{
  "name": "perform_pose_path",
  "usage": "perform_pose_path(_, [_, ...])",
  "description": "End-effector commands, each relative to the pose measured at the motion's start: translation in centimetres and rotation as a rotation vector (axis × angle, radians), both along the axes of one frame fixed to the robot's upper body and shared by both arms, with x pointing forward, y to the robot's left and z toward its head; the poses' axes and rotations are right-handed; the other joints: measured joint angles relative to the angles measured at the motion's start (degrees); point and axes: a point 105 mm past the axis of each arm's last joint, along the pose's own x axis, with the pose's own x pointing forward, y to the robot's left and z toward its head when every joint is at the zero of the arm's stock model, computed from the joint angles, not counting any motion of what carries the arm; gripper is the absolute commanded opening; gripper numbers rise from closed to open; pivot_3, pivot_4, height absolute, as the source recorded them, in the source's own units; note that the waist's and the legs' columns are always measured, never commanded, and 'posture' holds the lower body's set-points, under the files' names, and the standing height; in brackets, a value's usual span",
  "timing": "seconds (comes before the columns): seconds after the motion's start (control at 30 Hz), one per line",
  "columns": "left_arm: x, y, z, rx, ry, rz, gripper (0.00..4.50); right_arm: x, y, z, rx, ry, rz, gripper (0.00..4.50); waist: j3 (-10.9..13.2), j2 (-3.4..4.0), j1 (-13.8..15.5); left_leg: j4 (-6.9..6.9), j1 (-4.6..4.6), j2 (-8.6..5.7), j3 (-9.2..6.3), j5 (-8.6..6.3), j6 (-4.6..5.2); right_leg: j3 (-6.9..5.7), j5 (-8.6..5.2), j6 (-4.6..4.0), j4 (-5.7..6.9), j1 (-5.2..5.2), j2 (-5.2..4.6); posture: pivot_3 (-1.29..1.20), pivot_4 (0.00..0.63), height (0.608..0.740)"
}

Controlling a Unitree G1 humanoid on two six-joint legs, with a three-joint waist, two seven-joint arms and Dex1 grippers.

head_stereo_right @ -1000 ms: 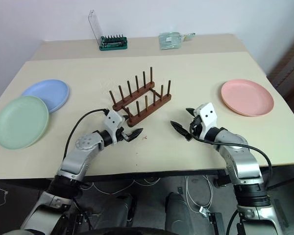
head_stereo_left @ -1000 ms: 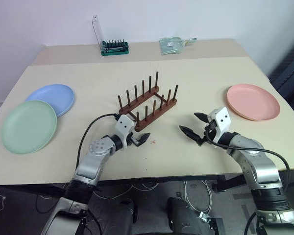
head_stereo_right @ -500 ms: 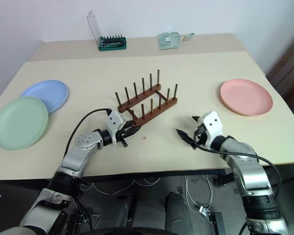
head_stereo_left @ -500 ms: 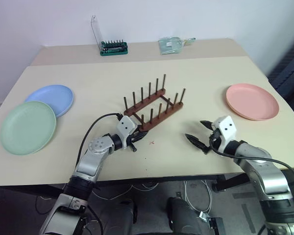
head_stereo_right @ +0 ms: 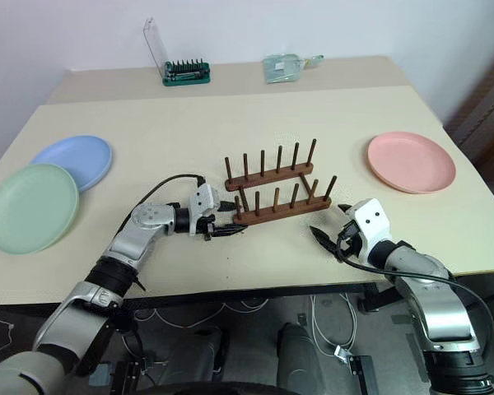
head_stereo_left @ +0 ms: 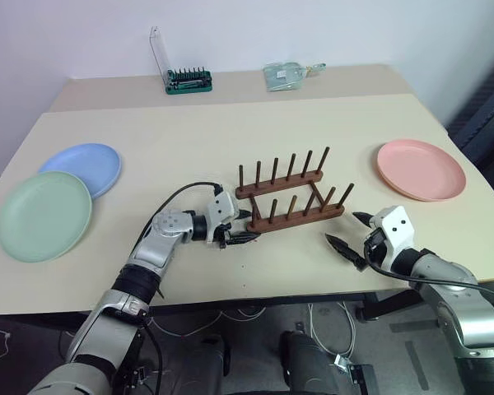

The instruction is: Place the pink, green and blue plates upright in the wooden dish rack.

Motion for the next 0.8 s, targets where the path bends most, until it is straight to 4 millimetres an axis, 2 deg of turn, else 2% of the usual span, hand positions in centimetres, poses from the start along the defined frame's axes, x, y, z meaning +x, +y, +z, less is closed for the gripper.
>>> perform_pose_path(0.03, [-0.5,2.9,-1.7,0.078,0.027,0.079,4.29,0.0,-0.2,1.5,-0.022,-0.044,0.014,4.25,0.0,0.02,-0.3,-0.01,0.02,0.01,0.01,0.00,0.00,0.00,0.00,0.00,0.00,0.00,0.00,0.00,0.150,0.740])
perform_pose_path(0.1, [-1.7,3.6,-1.9,0.064,0.070,0.083,4.14,0.0,-0.1,1.3,-0.020,-0.029,0.026,3.63,0.0,0.05,-0.6,-0.09,0.11,0.04,0.04,0.00,0.00,0.03,0.00,0.00,0.02,0.00,0.02,0.00,0.150,0.740])
perform_pose_path(0.13, [-2.4,3.8,-2.0,0.056,0.100,0.077,3.78,0.0,-0.1,1.2,-0.024,-0.021,0.033,3.12,-0.1,0.06,-0.6,-0.12,0.16,0.07,0.05,-0.01,0.01,0.04,0.00,-0.01,0.05,0.01,0.04,0.00,0.150,0.740])
perform_pose_path(0.2, [-3.6,3.8,-2.0,0.045,0.133,0.058,2.93,0.0,0.0,1.0,-0.031,-0.011,0.041,2.16,-0.1,0.06,-0.6,-0.13,0.21,0.09,0.04,-0.01,0.01,0.03,-0.01,-0.01,0.07,0.04,0.06,0.00,0.150,0.740])
perform_pose_path(0.33, [-6.7,2.4,-2.0,0.013,0.192,-0.046,0.81,0.6,0.1,0.7,-0.050,-0.005,0.044,0.04,-0.1,0.07,-0.1,-0.12,0.35,0.08,0.04,-0.02,0.03,0.03,-0.03,-0.02,0.00,0.26,0.05,0.00,0.150,0.740])
perform_pose_path(0.37, [-6.9,1.7,-2.2,0.014,0.201,-0.051,0.29,0.8,0.1,0.6,-0.066,-0.007,0.043,0.00,-0.1,0.07,0.1,-0.12,0.42,0.08,0.03,-0.03,0.03,0.03,-0.05,-0.01,-0.03,0.35,0.03,0.00,0.150,0.740])
perform_pose_path(0.4, [-7.0,1.0,-2.4,0.007,0.224,-0.051,0.04,1.2,0.1,0.5,-0.084,-0.009,0.034,0.00,-0.1,0.07,0.3,-0.11,0.49,0.07,0.04,-0.04,0.04,0.03,-0.10,-0.07,-0.05,0.44,0.01,0.00,0.150,0.740])
perform_pose_path(0.5, [-6.7,-0.5,-2.2,-0.027,0.223,-0.046,0.04,1.9,0.0,0.0,-0.117,-0.001,0.023,0.00,-0.1,0.07,1.2,-0.07,0.63,-0.01,-0.02,-0.06,0.08,0.00,-0.23,-0.05,-0.17,0.74,-0.09,0.00,0.150,0.740])
perform_pose_path(0.67, [-5.2,-1.1,-2.8,0.001,0.193,0.013,0.04,3.4,0.3,-0.3,-0.131,-0.002,-0.006,0.00,-0.1,0.07,1.5,-0.06,0.63,-0.05,-0.02,-0.07,0.10,0.01,-0.22,-0.02,-0.18,0.74,-0.10,0.00,0.150,0.740])
perform_pose_path(0.8, [-2.0,-1.2,-2.5,-0.024,0.081,0.168,0.04,4.9,1.7,-0.7,-0.171,-0.029,0.012,0.00,-0.1,0.04,1.5,-0.02,0.72,-0.06,0.01,-0.07,0.10,0.01,-0.21,-0.01,-0.18,0.81,-0.10,0.00,0.150,0.740])
